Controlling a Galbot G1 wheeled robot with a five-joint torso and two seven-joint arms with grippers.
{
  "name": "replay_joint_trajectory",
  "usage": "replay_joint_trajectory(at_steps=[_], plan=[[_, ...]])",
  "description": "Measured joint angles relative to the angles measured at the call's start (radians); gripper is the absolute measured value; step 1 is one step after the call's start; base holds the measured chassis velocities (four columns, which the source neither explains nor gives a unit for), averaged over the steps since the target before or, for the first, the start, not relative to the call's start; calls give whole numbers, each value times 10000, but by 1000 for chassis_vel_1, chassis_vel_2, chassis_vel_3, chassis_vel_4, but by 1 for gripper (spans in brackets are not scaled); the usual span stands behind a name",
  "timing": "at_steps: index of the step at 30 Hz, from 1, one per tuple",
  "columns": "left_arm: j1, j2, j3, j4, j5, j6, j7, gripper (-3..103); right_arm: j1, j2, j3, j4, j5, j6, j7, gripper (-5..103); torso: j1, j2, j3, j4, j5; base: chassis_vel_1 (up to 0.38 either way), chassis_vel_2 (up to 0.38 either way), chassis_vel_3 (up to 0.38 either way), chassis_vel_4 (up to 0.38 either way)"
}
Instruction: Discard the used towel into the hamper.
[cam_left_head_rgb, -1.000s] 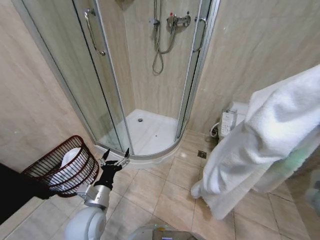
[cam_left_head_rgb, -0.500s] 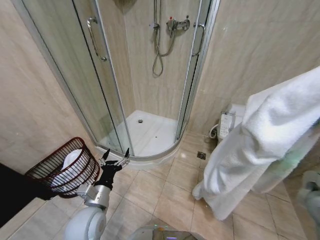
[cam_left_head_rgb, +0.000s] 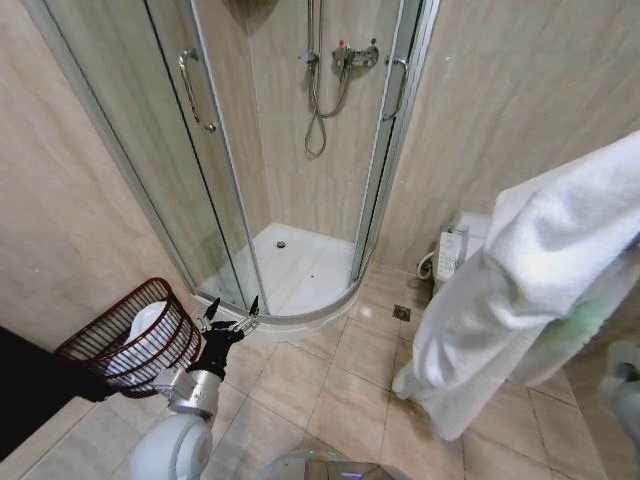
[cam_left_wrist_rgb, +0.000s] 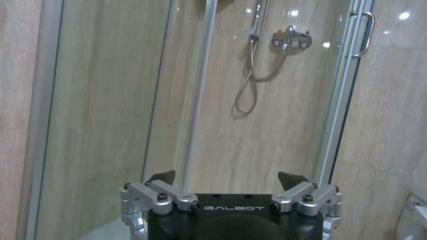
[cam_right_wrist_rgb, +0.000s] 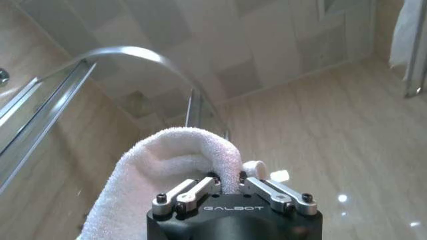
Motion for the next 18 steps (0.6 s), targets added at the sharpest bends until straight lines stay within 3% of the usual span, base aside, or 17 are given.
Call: replay_joint_trajectory(at_steps=[18], plan=[[0,0,0,0,0,0,0,100,-153,-118,682,1,365,54,113,7,316,781,463,-1,0,0,0,0,0]])
